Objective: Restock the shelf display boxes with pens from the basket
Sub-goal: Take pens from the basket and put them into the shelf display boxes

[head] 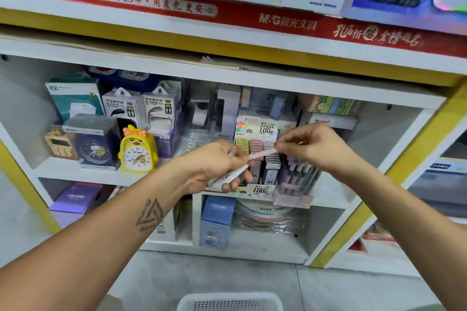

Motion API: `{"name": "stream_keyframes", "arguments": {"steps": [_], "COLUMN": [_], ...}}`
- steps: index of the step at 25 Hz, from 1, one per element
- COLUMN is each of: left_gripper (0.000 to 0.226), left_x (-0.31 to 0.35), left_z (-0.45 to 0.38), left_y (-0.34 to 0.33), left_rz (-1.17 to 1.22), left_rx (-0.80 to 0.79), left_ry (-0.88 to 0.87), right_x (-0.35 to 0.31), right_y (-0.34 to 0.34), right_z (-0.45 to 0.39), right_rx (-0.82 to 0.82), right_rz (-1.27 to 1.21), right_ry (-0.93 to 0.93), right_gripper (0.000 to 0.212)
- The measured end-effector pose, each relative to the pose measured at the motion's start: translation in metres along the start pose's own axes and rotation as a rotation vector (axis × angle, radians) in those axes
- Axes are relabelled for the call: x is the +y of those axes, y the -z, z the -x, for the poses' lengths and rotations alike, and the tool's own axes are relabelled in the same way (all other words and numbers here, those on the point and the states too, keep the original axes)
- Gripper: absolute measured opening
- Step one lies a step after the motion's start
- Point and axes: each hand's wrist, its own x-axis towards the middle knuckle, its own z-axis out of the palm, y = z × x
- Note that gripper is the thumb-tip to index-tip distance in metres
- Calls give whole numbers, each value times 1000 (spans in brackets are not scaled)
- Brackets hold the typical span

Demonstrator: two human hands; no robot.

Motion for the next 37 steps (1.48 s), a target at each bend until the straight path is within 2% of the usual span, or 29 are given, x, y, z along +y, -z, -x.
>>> {"name": "stream_keyframes", "arguments": {"steps": [2,3,5,7,9,12,13,16,20,24,29,34,37], "left_gripper": [12,13,17,21,24,25,25,25,22,18,29,31,33], "left_x": [-1,0,2,5,7,5,3,-3,-5,-6,-8,-9,-9], "left_z": [-9,-13,-17,-21,-26,-34,-35,-40,-44,-43,-43,-42,-42], "left_y": [-18,-26,-40,-46,-48,-49,-50,-54,-59,-58,-55,-56,-57], "left_rz": [-94,-98,-71,13,135,237,238,233,252,303,364,350,380], "left_rx": [27,8,-44,-67,-48,12,31,66,62,54,15,-54,-70], "left_ry": [-20,-26,-26,-16,8,38,48,74,87,76,73,74,69], "right_x": [5,6,8,13,29,46,50,60,58,60,59,60,65], "right_y": [3,-1,-5,2,17,37,39,38,37,33,25,27,22], "right_z": [10,13,17,21,26,35,37,36,35,34,38,39,37], "right_rx": [-62,-67,-64,-91,0,129,141,181,277,209,128,106,111], "right_rz": [616,845,1017,913,706,296,248,341,471,580,559,557,688], "right_ry": [324,455,528,430,284,6,-19,7,192,273,212,180,129], "right_gripper": [17,23,31,28,18,58,61,44,35,22,11,14,15]}}
